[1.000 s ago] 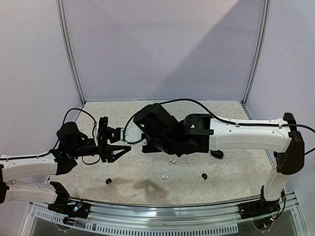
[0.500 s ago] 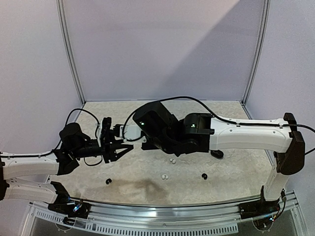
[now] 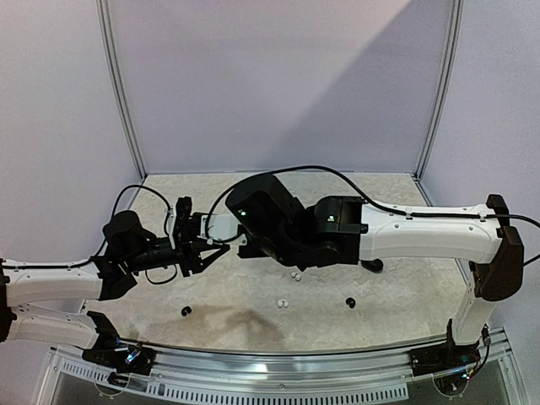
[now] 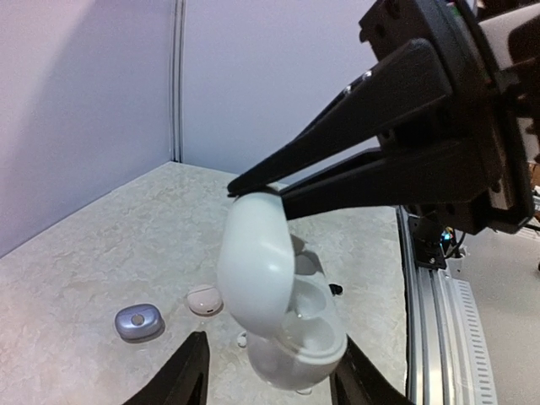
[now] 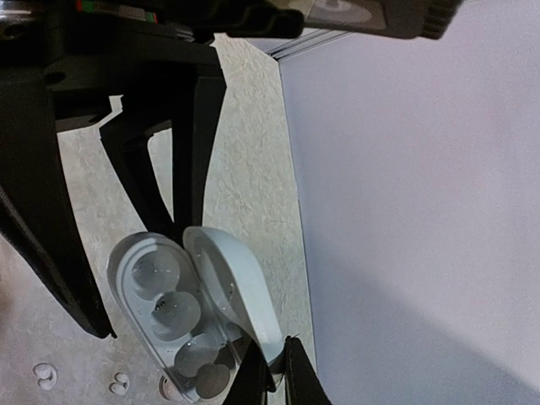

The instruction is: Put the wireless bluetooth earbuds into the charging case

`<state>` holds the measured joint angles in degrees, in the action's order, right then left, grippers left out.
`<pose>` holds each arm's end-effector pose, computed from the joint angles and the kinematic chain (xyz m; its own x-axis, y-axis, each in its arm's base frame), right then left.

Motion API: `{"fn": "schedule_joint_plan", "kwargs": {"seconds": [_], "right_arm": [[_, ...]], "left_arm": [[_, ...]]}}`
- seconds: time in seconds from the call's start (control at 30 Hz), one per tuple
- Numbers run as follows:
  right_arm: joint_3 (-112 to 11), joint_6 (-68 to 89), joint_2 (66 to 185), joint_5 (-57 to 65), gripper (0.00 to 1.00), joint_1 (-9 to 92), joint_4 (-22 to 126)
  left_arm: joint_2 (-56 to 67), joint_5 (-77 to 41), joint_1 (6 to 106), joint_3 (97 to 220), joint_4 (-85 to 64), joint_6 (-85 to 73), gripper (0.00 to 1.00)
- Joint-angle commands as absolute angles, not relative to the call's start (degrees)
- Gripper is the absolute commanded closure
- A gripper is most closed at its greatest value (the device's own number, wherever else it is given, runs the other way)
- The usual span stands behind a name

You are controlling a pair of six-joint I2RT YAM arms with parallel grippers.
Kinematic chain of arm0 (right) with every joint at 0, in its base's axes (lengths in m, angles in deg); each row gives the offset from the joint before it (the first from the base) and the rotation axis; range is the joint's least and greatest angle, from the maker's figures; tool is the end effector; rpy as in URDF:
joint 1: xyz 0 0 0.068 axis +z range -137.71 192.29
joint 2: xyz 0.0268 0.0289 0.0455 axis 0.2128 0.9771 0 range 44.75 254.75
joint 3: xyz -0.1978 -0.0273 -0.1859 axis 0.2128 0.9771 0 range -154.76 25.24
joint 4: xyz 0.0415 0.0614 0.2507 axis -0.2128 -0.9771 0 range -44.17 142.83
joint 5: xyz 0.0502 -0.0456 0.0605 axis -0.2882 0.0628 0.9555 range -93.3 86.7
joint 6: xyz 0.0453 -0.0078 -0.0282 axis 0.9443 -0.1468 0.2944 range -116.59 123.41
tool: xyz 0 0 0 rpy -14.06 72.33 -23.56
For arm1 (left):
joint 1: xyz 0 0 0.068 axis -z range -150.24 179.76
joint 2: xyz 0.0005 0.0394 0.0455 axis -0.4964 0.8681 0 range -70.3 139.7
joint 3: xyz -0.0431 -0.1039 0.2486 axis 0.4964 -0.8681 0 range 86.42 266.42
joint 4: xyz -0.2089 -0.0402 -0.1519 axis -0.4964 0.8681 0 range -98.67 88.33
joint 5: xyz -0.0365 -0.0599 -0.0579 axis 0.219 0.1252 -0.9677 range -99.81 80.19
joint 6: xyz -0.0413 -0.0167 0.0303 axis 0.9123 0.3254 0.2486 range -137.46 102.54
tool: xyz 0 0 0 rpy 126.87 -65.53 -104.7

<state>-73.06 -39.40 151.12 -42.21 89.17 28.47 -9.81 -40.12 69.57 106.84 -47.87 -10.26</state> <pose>0.1195 0.4149 0.3373 0.3439 -0.8541 -0.3903 -0.5505 0.1534 -0.8207 0.1581 -0.1551 0.2300 -0.1294 -0.0330 -0.9910 0.9314 0.3389 -0.1329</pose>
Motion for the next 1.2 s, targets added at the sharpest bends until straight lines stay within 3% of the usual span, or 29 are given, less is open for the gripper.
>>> {"fn": "schedule_joint_plan", "kwargs": {"seconds": [0.0,0.1,0.37,0.57,0.8,1.0,1.17], "right_arm": [[-74.9,-39.7,152.1,-42.1,1.0,89.6,29.7],[-75.0,-39.7,152.2,-42.2,1.0,89.6,29.6],[-75.1,-39.7,152.3,-41.7,1.0,89.7,29.3],[-75.2,-39.9,152.7,-41.6,1.0,89.6,29.0],[-75.3,-39.6,152.6,-41.6,1.0,89.6,29.1],[-75.2,-39.4,152.2,-41.9,1.0,89.6,29.2],[-75.3,-38.7,151.7,-41.3,1.0,89.6,28.7]], "left_arm": [[-8.8,-41.2,70.2,107.9,-50.5,-10.2,0.51],[-8.5,-41.4,70.2,108.0,-51.4,-10.0,0.48],[-8.2,-41.8,70.2,108.3,-52.0,-9.8,0.55],[-8.1,-41.7,70.3,108.2,-52.6,-9.4,0.53],[-8.1,-42.2,70.3,108.1,-52.8,-9.4,0.69],[-8.3,-42.3,70.3,107.4,-52.0,-10.6,0.58],[-8.7,-42.0,70.2,106.9,-51.1,-11.7,0.61]]}}
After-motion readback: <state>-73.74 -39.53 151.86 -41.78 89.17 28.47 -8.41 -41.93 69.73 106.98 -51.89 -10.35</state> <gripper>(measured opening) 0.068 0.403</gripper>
